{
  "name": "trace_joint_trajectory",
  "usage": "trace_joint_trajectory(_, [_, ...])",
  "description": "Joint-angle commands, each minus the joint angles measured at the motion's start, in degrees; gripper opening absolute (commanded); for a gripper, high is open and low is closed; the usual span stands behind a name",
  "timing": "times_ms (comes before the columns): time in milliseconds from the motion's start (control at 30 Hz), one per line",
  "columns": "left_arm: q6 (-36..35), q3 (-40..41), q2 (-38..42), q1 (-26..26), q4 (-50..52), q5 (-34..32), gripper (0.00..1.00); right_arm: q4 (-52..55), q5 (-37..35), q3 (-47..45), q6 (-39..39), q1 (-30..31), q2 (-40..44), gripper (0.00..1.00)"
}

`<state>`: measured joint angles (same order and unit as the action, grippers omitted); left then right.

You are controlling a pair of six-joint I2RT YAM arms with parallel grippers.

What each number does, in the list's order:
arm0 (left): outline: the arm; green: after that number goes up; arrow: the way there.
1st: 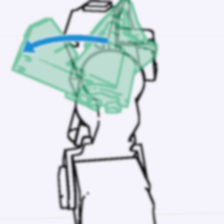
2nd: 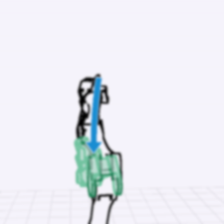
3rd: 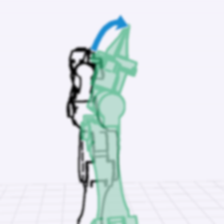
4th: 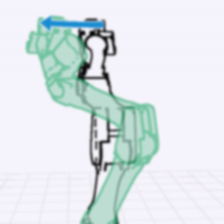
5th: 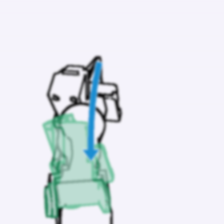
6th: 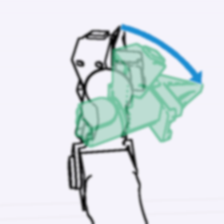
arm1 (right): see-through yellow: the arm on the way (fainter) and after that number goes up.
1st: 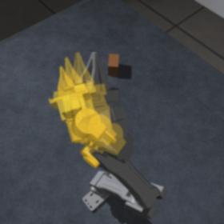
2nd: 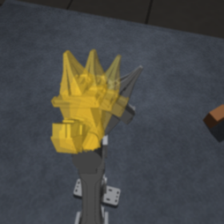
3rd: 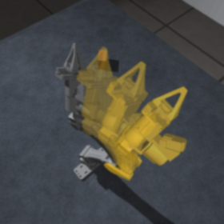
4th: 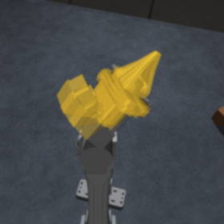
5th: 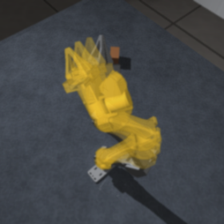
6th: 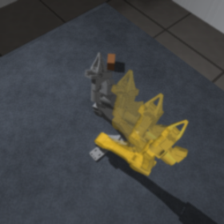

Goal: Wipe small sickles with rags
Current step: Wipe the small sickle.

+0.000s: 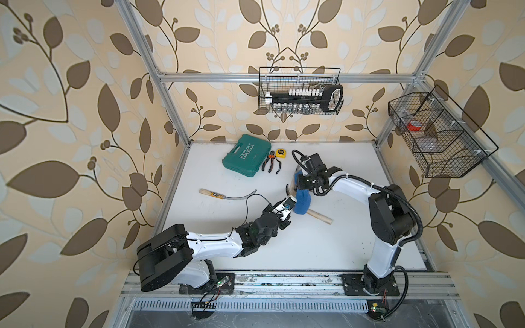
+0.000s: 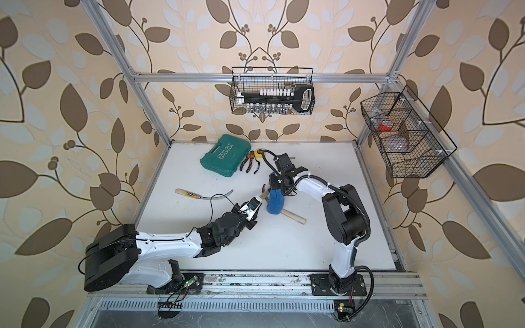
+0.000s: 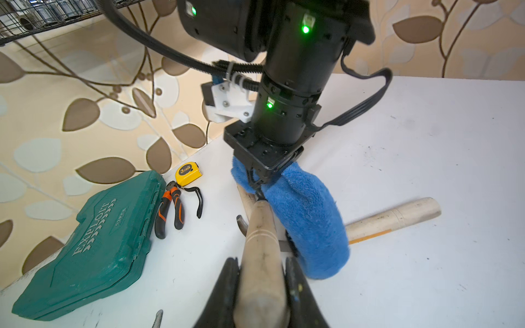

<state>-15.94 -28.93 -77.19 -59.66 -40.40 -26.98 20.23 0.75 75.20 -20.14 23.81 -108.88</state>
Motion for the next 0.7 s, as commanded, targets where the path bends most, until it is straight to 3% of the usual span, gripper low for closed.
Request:
trace_joint_trajectory(0, [-0.1,-0.2,1.0,-0.4,-2.6,-0.4,0.0,6.1,-6.9,0.3,-2.1,-4.1,-4.2,0.0])
trace_joint_trajectory(300, [0.0,-0.7,0.1,-0.3,-3.9,-4.8,0.0,6.6,-9.3,-0.6,-3.5,-9.1,-6.5,0.0])
trace_joint_trajectory(500, [4.3,-2.8,1.9,-0.1,0.9,-10.4,0.0,3.0,-6.7,-5.0,-3.0,-7.7,4.2,0.0])
trace_joint_trajectory(667, [16.1,-5.4,9.5,1.3,16.3,-12.8,0.0,1.1,-7.3,-10.2,-3.8,-4.1,16.8,0.0])
